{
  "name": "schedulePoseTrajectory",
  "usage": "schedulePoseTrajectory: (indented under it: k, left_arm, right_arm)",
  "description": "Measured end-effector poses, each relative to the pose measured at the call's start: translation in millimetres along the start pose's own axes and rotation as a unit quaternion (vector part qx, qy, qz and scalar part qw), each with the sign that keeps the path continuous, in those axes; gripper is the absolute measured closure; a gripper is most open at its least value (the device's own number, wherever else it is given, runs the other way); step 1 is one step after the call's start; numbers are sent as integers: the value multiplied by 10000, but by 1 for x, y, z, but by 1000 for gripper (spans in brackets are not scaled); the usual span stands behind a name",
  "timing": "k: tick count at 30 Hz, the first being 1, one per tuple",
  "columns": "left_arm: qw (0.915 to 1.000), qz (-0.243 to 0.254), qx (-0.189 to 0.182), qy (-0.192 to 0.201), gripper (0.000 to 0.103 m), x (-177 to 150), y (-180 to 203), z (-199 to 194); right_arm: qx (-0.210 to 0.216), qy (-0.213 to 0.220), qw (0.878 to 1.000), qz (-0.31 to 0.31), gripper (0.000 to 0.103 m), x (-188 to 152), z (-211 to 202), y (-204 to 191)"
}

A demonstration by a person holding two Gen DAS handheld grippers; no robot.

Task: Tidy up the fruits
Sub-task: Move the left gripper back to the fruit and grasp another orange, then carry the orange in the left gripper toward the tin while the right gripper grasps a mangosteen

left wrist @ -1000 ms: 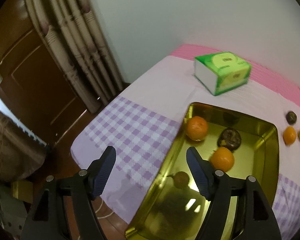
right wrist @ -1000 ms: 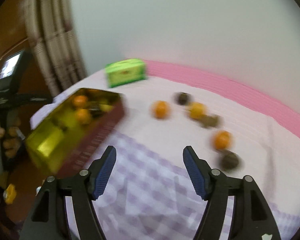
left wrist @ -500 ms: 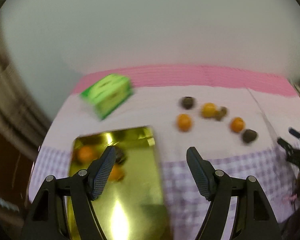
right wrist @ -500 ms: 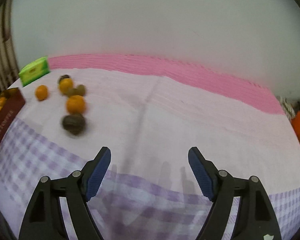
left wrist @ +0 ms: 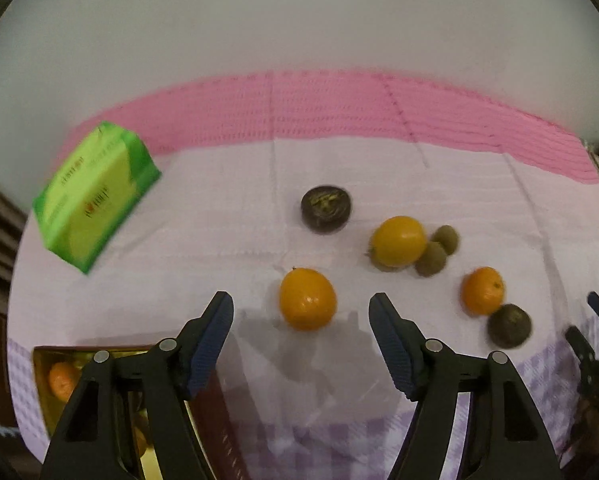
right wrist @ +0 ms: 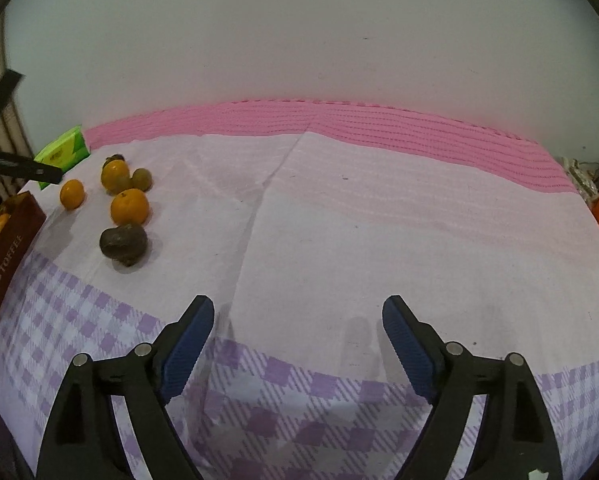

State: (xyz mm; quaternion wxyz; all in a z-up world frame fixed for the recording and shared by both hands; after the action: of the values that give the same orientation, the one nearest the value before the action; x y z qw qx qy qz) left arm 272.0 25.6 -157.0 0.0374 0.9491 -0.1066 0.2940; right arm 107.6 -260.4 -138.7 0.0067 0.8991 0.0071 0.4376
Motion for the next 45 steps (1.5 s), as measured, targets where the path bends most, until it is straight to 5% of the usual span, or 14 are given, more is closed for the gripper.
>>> schedulePoseTrajectory:
  k: [5,8,14,19,22,30,33,34,35,45]
  left_arm:
    - [9996,7,-29,-290,45,-12,2,29]
    - [9996,26,-100,-270,65,-14,7,35]
    - [9998,17,-176,-109,66,-24,23,12]
    - [9988,-51,-416,246,66,-38,34,-44]
    - [9974,-292,-566,351,66,-46,33,-73]
    - [9926,-896,-615,539,66,-63,8,-126]
    - [9911,-1107,-508,543,66,-77,-12,-143]
    - [9903,-1191,-444,556,66,-82,-21,-149]
    - [9898,-1247,-392,559,66,-87,-28,-153]
    - [9796,-1952,158,444,66,-153,-102,-169]
  right_arm:
    - [125,-103,9998,73,18,-2,5,-2]
    - [180,-144,9996,162,18,-3,6,1]
    - [239,-8,9995,191,17,1,1,-1]
    - [1384,90,9901,203,17,22,-11,-55]
    - [1624,167,9864,-205,14,35,-7,-88]
    - [1679,-152,9834,-675,14,30,30,-124]
    - [1653,-243,9831,-743,24,29,42,-131]
    - [1682,-312,9823,-762,37,27,47,-134]
    - [1681,-379,9820,-777,62,25,50,-135]
    - [1748,-303,9805,-846,64,-1,19,-148]
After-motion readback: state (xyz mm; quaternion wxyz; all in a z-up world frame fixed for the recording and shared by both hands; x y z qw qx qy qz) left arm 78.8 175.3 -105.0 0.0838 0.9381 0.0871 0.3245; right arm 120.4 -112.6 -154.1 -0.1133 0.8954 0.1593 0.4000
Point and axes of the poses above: each gripper's, at about its wrist camera, not at the fingertips, and z roughly the way its jaws point, y to its right, x to its top, the point moved 10 cm from there along z, roughly the way its jaws point, and after that the axes turned 10 degrees about y, right-handed, at the moved point
